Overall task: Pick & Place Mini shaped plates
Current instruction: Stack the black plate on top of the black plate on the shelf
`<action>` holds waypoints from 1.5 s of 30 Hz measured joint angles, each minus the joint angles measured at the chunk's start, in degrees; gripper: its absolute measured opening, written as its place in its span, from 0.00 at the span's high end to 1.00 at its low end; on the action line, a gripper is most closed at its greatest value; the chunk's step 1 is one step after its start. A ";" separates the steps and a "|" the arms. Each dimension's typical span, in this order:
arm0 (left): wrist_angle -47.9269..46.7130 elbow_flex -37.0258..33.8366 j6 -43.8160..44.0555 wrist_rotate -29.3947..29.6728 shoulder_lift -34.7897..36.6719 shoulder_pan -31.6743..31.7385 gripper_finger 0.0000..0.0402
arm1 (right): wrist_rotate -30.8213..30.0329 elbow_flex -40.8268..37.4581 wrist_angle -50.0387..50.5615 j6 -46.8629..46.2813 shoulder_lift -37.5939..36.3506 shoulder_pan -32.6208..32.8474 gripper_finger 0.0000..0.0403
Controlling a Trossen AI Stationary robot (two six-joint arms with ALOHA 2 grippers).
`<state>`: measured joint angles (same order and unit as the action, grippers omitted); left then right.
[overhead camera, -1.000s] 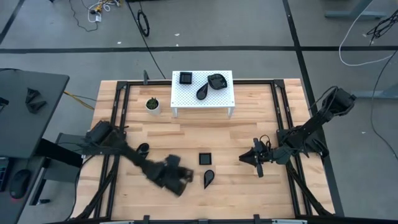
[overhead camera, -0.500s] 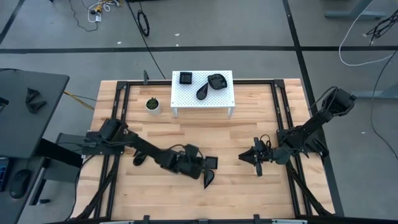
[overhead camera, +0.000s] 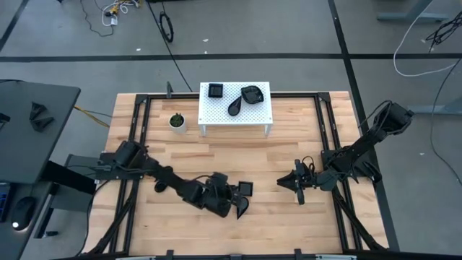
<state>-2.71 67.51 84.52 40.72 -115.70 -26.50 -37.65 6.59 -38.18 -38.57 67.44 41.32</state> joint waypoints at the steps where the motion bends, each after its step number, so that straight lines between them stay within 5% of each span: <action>1: -0.07 0.00 -0.71 0.20 0.00 -0.04 0.85 | 0.00 0.00 0.01 0.00 0.00 0.00 0.86; 7: -0.10 0.00 -3.17 0.65 0.04 0.85 0.81 | -0.02 0.00 0.01 0.02 0.00 0.00 0.86; 17: 3.67 0.00 -6.35 -0.02 0.11 1.13 0.60 | -0.02 0.00 0.01 0.02 0.00 -0.01 0.86; 34: 3.69 3.14 -5.45 -2.59 -3.32 1.31 0.67 | -0.24 0.00 0.07 -0.24 -0.02 0.00 0.86; 38: -3.86 8.99 -6.16 -6.86 -7.30 2.29 0.69 | -0.48 0.00 0.12 -0.26 -0.02 -0.02 0.86; 45: -20.67 17.10 -5.74 -5.84 -9.07 3.26 0.72 | -0.47 0.00 0.12 -0.40 -0.02 0.00 0.86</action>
<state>-23.37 84.61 78.78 34.88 -124.77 -23.24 -38.12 6.59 -38.06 -38.97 67.42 41.32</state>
